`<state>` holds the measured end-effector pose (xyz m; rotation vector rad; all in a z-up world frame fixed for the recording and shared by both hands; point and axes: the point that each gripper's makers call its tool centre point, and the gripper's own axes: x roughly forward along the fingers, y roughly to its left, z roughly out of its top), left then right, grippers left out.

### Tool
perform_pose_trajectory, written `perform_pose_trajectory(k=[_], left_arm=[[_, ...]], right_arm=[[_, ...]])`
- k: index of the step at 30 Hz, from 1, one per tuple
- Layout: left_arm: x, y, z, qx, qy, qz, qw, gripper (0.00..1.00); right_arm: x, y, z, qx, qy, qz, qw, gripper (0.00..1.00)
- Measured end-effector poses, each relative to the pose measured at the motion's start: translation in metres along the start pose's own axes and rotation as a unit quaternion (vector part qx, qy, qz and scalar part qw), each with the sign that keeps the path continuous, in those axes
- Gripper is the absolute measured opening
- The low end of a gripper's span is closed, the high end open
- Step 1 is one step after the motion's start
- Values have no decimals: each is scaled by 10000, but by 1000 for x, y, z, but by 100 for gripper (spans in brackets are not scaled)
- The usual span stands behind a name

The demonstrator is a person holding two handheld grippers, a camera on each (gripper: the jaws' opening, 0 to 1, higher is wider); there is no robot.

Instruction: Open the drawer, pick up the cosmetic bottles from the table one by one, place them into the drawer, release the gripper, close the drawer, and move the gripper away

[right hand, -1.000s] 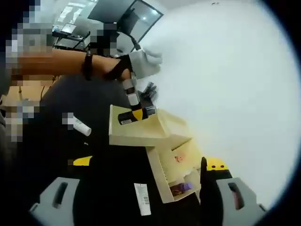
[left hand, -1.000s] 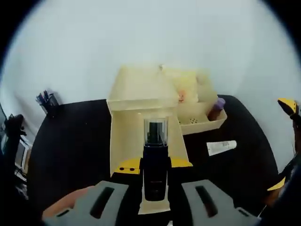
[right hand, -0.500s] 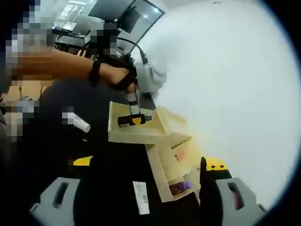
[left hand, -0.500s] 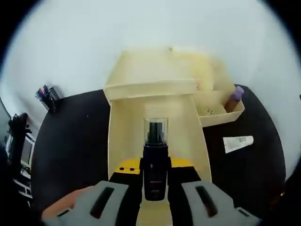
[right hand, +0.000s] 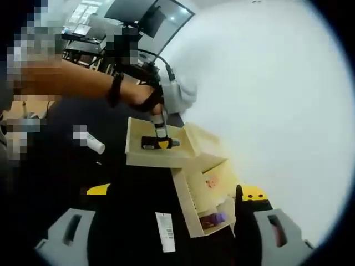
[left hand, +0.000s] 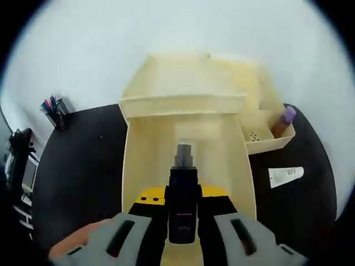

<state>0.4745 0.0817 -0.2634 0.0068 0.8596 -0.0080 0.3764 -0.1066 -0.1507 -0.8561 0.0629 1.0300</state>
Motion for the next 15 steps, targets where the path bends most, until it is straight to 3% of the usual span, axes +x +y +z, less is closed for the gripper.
perform_pose_trajectory(k=[15], left_arm=[[9, 3, -6, -173, 75, 104, 9998, 15]], right_arm=[[5, 1, -4, 6, 57, 34, 10000, 84]])
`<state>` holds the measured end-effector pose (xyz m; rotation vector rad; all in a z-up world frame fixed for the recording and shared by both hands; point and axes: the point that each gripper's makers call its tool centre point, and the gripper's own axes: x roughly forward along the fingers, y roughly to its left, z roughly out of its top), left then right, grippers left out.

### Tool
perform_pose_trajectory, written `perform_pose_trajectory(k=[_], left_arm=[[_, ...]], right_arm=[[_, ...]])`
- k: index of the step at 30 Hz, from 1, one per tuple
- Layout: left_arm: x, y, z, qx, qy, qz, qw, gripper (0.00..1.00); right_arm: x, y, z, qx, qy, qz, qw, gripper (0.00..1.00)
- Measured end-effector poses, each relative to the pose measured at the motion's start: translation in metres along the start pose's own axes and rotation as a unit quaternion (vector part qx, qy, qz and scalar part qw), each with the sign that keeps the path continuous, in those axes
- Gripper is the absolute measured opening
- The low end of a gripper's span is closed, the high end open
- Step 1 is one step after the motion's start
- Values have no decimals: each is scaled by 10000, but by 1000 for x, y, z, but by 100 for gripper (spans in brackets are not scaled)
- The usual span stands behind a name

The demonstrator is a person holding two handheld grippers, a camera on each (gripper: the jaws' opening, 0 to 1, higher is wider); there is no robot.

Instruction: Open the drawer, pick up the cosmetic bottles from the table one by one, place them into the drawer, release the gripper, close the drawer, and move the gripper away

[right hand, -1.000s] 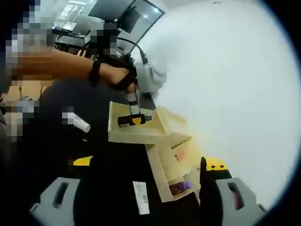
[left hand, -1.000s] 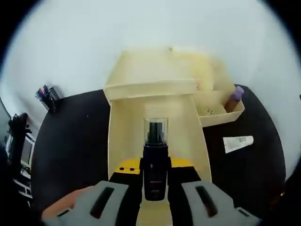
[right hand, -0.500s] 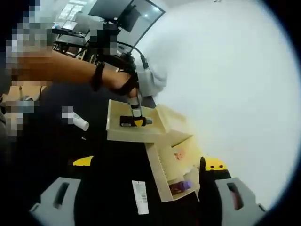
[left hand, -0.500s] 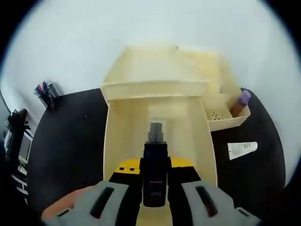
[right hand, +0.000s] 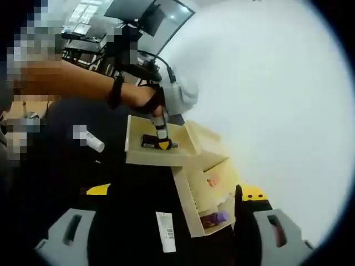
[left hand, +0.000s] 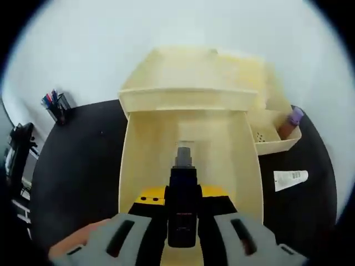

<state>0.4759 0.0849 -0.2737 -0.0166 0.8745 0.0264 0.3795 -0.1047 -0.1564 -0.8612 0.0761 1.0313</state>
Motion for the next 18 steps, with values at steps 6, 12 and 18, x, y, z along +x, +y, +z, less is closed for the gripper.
perform_pose_trajectory(k=[6, 12, 18], left_arm=[[-4, 0, 6, 59, -204, -4, 9998, 16], [-16, -4, 16, 85, -436, -82, 9990, 17], [-41, -9, 26, 139, -874, -228, 9958, 19]], right_arm=[[1, 1, -1, 12, 28, -2, 10000, 84], [5, 5, 0, -24, 56, 37, 10000, 84], [8, 8, 0, -47, 83, 81, 9999, 84]])
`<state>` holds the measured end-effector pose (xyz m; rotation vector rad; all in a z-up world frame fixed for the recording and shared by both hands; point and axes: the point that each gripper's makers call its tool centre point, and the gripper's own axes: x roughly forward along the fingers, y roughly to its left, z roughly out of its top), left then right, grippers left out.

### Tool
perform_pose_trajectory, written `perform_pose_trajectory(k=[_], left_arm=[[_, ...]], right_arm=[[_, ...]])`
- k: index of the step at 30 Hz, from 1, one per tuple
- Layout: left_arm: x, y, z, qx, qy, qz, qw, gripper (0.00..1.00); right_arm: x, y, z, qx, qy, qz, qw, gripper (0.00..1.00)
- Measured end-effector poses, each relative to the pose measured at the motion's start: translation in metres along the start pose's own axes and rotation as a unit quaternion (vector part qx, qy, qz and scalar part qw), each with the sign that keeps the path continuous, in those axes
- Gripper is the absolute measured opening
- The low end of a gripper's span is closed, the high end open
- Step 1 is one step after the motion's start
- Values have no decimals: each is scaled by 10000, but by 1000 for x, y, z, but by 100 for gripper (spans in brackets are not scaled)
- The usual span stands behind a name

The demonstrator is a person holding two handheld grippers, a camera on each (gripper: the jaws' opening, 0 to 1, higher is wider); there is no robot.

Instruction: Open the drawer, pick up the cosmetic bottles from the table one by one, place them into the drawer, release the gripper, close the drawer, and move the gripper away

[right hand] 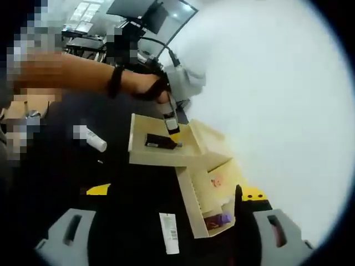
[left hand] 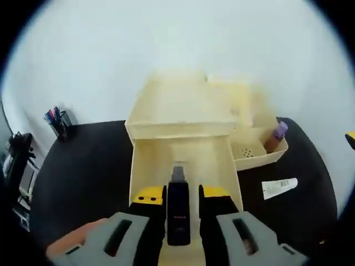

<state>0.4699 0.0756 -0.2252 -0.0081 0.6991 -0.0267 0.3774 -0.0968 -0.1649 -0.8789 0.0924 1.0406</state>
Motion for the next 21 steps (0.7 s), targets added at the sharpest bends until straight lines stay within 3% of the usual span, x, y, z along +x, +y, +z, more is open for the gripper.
perform_pose_trajectory(k=[6, 16, 21], left_arm=[[-26, 2, 27, 130, -559, -375, 9976, 27], [-79, 7, 26, 474, -1386, -584, 9875, 44], [-98, 17, 24, 636, -1928, -659, 9769, 53]], right_arm=[[6, -3, -2, 65, 59, -46, 10000, 84], [25, 0, 3, 163, 111, 6, 9998, 87], [30, -1, 3, 248, 95, -52, 9996, 90]])
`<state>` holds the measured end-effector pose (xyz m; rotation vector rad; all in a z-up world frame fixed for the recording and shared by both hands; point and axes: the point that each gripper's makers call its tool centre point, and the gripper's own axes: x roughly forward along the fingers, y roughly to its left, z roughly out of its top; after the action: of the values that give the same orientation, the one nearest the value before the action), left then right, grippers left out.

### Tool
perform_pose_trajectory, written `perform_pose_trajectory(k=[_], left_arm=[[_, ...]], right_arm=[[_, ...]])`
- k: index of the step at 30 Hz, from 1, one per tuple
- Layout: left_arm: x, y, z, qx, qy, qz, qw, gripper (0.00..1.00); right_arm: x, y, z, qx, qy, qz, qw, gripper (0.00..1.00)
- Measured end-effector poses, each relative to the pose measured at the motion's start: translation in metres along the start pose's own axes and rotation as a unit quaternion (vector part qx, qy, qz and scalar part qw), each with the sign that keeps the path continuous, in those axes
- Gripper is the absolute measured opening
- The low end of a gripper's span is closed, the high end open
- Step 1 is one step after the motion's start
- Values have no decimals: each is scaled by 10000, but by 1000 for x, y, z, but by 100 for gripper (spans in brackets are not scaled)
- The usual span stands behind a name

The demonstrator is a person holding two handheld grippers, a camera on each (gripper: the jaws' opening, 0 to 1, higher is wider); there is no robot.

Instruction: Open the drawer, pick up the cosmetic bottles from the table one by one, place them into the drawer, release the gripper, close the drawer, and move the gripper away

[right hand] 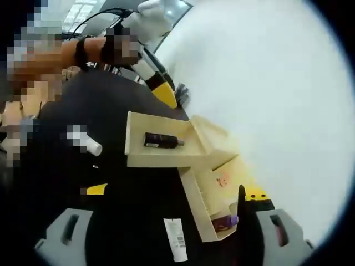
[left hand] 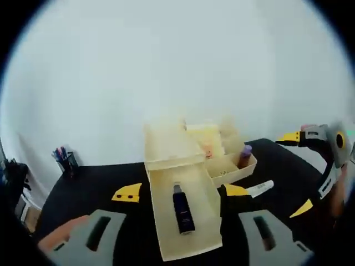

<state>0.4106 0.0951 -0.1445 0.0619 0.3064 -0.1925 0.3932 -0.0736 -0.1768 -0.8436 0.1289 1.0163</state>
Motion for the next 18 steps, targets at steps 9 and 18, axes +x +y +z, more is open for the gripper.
perform_pose_trajectory(k=[9, 18], left_arm=[[-22, 26, 11, -522, -1318, -550, 9884, 86], [-33, 31, -1, -785, -2118, -881, 9702, 96]], right_arm=[[14, 2, 13, 398, -459, -6, 9982, 93], [25, 7, 22, 578, -850, 78, 9947, 93]])
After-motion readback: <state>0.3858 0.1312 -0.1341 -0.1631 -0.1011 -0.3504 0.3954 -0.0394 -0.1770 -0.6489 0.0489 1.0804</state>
